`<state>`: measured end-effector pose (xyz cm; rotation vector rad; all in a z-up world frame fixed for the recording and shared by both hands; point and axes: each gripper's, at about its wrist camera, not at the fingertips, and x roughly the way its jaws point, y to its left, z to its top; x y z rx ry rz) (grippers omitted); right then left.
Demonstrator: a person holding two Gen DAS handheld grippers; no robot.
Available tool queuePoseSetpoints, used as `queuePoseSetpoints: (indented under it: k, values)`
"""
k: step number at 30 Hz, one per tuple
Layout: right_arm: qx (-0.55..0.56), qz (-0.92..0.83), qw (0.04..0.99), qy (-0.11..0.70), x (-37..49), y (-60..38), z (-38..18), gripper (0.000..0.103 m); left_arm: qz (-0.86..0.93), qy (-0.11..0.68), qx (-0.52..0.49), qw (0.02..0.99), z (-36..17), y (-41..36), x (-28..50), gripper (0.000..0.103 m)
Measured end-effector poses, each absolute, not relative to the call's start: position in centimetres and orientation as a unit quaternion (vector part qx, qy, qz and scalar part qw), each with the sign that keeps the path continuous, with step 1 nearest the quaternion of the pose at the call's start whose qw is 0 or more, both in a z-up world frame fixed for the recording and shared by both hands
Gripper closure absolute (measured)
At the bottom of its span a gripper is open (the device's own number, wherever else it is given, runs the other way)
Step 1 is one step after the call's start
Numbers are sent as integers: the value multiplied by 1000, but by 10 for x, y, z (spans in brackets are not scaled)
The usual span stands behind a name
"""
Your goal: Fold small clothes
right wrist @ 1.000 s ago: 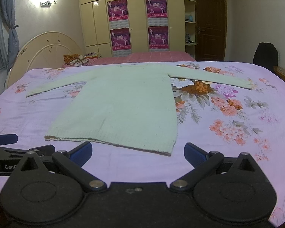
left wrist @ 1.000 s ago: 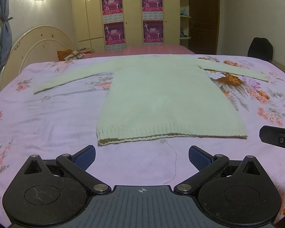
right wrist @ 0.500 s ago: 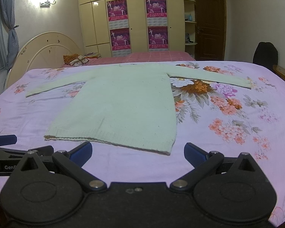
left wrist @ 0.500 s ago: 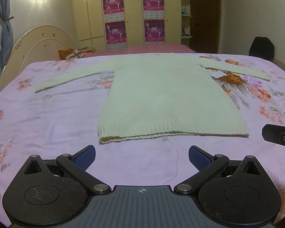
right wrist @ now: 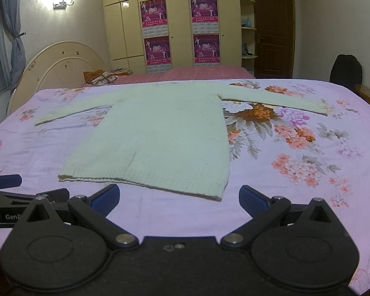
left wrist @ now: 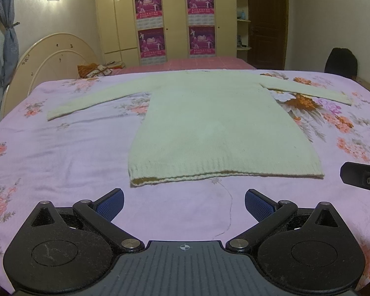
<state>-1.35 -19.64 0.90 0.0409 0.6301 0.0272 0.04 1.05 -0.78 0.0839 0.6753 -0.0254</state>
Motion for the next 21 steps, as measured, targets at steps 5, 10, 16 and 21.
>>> queuePoseSetpoints:
  k: [5, 10, 16, 21]
  values:
    - [22, 12, 949, 314, -13, -197, 9, 1, -13, 333, 45, 942, -8, 11, 0, 0]
    - [22, 15, 948, 316, -12, -196, 7, 1, -9, 336, 44, 941, -9, 10, 1, 0]
    - [23, 11, 947, 321, -11, -199, 6, 1, 4, 339, 28, 940, -11, 11, 3, 0]
    - [29, -7, 947, 320, -7, -208, 7, 1, -42, 336, 29, 941, -9, 2, 15, 0]
